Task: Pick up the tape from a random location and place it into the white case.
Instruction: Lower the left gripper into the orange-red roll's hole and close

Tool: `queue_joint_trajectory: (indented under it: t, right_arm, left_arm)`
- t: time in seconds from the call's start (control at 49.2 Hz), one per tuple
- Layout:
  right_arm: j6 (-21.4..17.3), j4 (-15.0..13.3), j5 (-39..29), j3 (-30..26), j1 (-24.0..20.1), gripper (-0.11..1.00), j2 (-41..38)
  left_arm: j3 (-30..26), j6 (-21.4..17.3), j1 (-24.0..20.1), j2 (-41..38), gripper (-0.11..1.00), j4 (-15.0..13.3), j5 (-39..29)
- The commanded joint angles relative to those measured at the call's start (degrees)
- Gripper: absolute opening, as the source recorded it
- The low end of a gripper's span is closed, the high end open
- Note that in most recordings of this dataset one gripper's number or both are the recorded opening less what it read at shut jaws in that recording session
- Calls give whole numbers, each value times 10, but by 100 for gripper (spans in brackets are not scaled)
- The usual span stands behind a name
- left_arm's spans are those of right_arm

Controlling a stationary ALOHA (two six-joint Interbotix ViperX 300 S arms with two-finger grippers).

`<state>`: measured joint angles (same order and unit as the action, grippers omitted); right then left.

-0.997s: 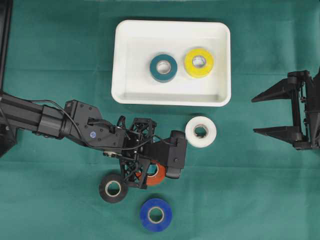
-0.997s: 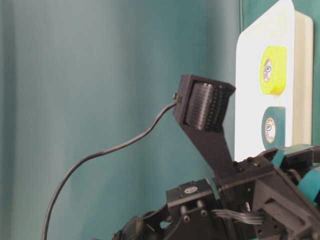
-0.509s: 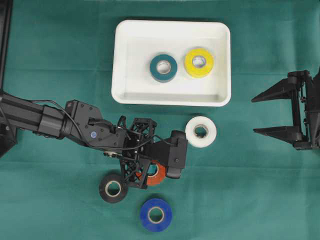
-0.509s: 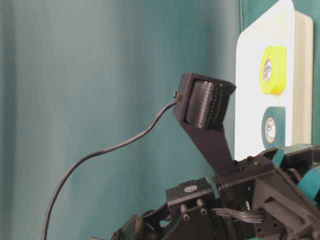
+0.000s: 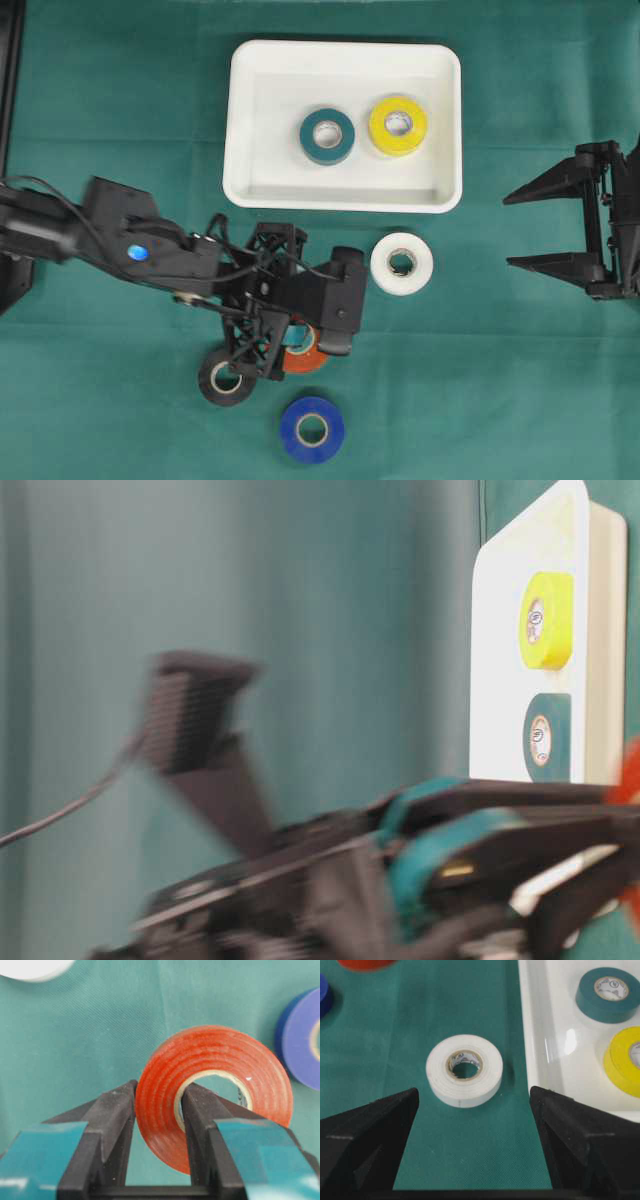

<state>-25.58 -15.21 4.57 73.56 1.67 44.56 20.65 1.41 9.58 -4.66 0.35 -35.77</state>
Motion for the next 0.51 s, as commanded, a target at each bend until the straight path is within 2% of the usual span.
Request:
queue_joint_trajectory:
  t: [0.0, 0.488]
  right_arm:
    - [1, -1, 3, -15, 1, 86, -2]
    - [0, 0, 3, -15, 1, 86, -2]
  left_arm:
    - [-13, 1, 3, 47, 22, -1, -10]
    - [-66, 1, 3, 161, 22, -1, -127]
